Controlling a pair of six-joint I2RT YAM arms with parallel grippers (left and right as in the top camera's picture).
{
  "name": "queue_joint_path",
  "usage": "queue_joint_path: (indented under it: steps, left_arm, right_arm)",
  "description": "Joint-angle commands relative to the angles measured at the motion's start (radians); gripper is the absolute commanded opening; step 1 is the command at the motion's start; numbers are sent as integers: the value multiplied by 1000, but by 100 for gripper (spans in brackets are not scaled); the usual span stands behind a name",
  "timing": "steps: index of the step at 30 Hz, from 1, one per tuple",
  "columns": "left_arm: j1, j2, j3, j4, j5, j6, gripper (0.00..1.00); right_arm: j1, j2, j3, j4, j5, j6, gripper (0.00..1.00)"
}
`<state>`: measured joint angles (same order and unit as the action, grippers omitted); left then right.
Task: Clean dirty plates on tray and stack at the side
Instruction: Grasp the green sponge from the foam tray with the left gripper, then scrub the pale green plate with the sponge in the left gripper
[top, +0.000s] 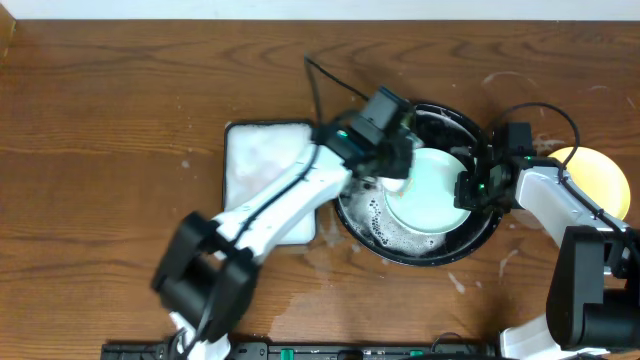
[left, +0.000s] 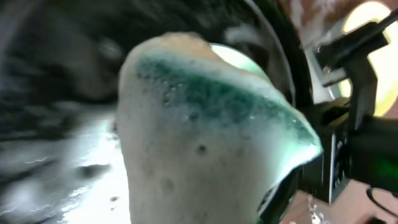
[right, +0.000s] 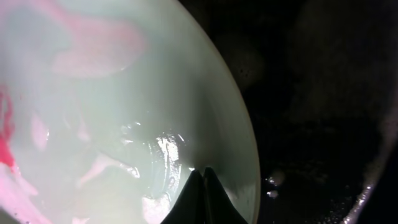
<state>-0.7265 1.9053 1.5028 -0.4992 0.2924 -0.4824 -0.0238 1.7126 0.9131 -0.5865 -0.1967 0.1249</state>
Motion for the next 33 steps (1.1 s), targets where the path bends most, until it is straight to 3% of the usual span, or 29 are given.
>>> queue_joint_path:
  steps: [1,6,8,11,16,20,23,26,28,30,32,33]
  left_arm:
    - [-31,98,17,45,89,-86,23]
    - [-50,184,17,68,90,-92,33]
    - [-50,206,17,71,90,-78,49]
    - [-49,206,20,51,90,-19,56]
    - [-49,203,45,-17,89,3,55]
    - [-50,203,45,-18,82,4,19]
    - [-63,205,45,-8,10,31,8]
    - [-90,219,45,0,-78,55,12]
    - [-109,243,45,11,-82,86,35]
    - [-124,269,45,8,-93,87,46]
    - [-131,296,45,7,-92,86,45]
    - [-134,310,45,6,-92,86,33]
  right_arm:
    - [13,19,-14,-4,-23,8,1]
    - [13,19,-14,-5,-23,8,1]
    - [13,19,-14,-5,-23,8,1]
    - [13,19,-14,-8,-23,8,1]
    - [13,19,-14,-12,-23,8,1]
    - [13,19,-14,-12,-23,8,1]
    - [13,19,-14,-11,-23,8,1]
    - [13,19,-14,-11,-23,8,1]
    - [13,19,-14,-12,-23,8,1]
    - [13,19,-14,-13,-23,8,1]
    - [13,19,-14,-16,-23,8,1]
    - [13,19,-14,-18,-23,8,1]
